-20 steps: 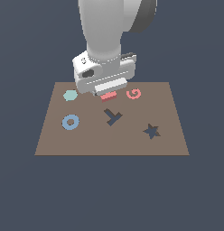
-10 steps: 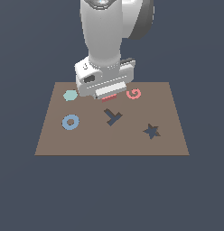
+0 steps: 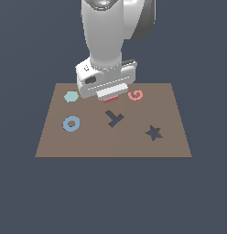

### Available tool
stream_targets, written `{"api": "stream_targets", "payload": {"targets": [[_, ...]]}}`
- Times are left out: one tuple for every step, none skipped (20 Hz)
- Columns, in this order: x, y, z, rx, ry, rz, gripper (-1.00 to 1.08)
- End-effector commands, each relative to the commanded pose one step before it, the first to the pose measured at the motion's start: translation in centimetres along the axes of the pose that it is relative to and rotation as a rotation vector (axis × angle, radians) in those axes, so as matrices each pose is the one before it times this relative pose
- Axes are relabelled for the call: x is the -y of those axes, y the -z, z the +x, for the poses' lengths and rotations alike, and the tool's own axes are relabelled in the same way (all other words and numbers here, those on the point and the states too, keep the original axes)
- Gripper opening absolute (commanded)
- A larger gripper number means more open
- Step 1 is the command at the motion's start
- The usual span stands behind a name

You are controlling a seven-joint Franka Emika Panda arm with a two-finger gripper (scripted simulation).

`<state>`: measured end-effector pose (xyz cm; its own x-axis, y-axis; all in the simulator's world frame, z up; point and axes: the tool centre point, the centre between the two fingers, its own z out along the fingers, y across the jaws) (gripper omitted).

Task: Insert a designated object into the corresponding slot on a board.

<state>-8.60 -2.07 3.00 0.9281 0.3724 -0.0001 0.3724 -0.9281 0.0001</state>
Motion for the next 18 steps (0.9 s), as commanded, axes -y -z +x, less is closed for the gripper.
{"api": "stream_targets", "payload": {"targets": [[0.016, -0.004, 0.006, -0.00003, 0.00037, 0.00009, -1.0], [-0.001, 0.04, 0.004, 0.0, 0.0, 0.0, -1.0], [-0.004, 0.119, 0.013, 0.0, 0.0, 0.0, -1.0], [-0.005, 0.179, 0.019, 0.0, 0.0, 0.0, -1.0], [-0.003, 0.119, 0.012, 0.0, 0.0, 0.0, -1.0], [-0.001, 0.04, 0.004, 0.0, 0.0, 0.0, -1.0], [0.01, -0.124, -0.026, 0.0, 0.0, 0.0, -1.0], [-0.007, -0.013, 0.019, 0.00026, 0.0008, 0.00008, -1.0], [-0.026, 0.005, 0.053, 0.0, 0.00229, -0.00001, -1.0], [-0.042, 0.008, 0.088, 0.0, 0.00384, -0.00002, -1.0], [-0.059, 0.01, 0.123, 0.0, 0.00537, -0.00003, -1.0], [-0.075, 0.013, 0.158, 0.0, 0.00689, -0.00004, -1.0], [-0.091, 0.016, 0.193, 0.0, 0.0084, -0.00005, -1.0], [-0.107, 0.019, 0.227, 0.0, 0.00987, -0.00005, -1.0], [-0.122, 0.022, 0.262, 0.0, 0.01136, -0.00006, -1.0], [-0.137, 0.025, 0.296, 0.0, 0.0128, -0.00006, -1.0], [-0.152, 0.027, 0.329, 0.0, 0.01422, -0.00007, -1.0], [-0.165, 0.03, 0.362, 0.0, 0.01563, -0.00007, -1.0]]}}
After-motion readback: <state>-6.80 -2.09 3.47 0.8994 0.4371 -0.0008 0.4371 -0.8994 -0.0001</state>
